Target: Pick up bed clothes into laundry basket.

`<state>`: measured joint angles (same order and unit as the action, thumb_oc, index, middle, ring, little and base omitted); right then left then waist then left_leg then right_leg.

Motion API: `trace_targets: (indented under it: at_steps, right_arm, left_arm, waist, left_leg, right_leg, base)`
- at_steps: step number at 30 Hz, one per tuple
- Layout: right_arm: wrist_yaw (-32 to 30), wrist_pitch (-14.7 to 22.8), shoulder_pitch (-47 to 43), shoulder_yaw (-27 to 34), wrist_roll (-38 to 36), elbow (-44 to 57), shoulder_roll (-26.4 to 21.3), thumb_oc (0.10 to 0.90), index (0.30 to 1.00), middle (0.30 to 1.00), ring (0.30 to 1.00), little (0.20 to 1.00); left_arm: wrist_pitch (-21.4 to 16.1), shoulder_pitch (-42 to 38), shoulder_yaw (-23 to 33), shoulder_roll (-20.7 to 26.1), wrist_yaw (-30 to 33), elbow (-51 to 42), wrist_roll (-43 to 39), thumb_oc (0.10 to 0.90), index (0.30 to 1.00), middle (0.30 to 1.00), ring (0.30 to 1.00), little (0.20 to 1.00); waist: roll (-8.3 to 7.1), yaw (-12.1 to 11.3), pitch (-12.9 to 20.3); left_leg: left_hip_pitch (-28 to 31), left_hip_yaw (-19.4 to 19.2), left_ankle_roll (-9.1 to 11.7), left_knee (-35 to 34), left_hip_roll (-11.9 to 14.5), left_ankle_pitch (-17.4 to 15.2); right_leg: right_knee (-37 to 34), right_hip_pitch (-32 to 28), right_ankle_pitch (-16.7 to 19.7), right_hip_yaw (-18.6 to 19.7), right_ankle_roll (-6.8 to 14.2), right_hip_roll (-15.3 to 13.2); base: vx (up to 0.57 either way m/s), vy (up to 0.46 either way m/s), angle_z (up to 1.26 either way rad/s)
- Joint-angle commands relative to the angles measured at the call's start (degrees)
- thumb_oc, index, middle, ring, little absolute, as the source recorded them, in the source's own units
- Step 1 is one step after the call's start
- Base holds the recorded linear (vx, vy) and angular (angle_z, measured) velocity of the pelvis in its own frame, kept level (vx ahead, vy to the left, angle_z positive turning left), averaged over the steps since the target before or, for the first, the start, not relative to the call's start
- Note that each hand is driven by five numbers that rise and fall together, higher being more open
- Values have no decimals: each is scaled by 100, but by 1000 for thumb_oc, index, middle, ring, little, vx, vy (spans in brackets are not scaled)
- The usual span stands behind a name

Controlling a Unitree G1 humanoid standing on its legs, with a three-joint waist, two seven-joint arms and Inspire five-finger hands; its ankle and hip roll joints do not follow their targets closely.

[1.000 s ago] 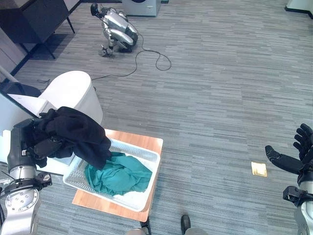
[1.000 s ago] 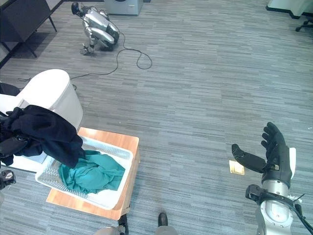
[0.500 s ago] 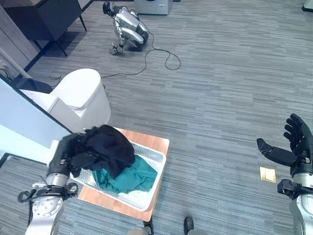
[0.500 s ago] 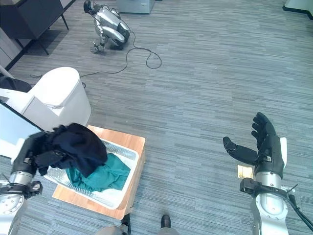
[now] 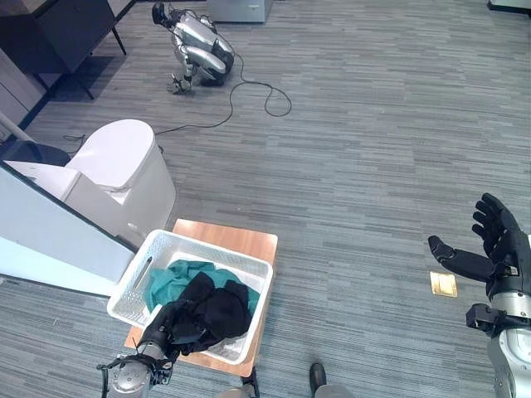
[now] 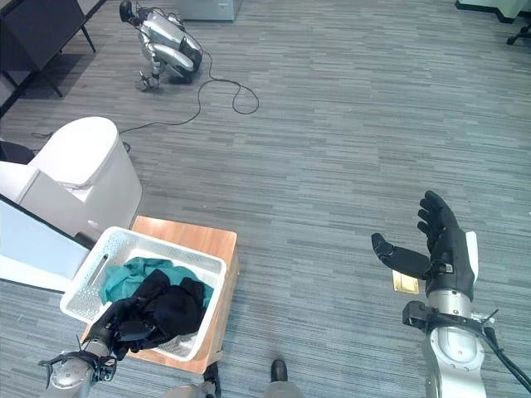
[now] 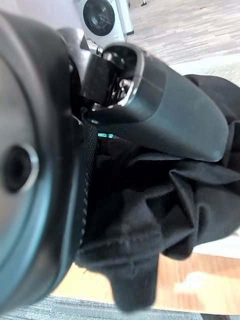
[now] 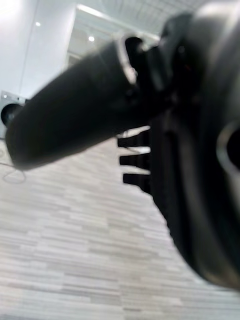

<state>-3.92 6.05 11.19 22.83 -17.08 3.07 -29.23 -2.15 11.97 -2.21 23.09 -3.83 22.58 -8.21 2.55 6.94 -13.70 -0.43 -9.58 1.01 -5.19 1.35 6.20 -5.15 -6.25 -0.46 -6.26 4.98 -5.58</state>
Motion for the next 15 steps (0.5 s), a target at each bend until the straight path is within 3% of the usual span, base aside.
trace_targets:
  at_steps: [1, 15]
  right_arm:
    - [-105, 440, -559, 186, -21, 445, -519, 800, 900, 900, 900, 900]
    - [-62, 371, -730, -31, -15, 431, -585, 800, 900, 900, 900, 900]
  left_arm:
    - [-325, -454, 317, 406, 152, 4, 218, 400, 300, 300, 300, 300]
    - [-326, -1485, 149, 1110, 163, -297, 498, 400, 300, 300, 300, 300]
  waist:
    - [-272, -81, 155]
    - [-350, -14, 193]
  left_leg:
    - [323, -303, 268, 19, 228, -456]
    - [345, -381, 297, 19, 251, -493]
  right_leg:
    - [433, 116, -397, 248, 293, -192]
    - [380, 121, -345, 302, 317, -166]
  base:
    - [-1, 11, -5]
    - [0, 4, -2]
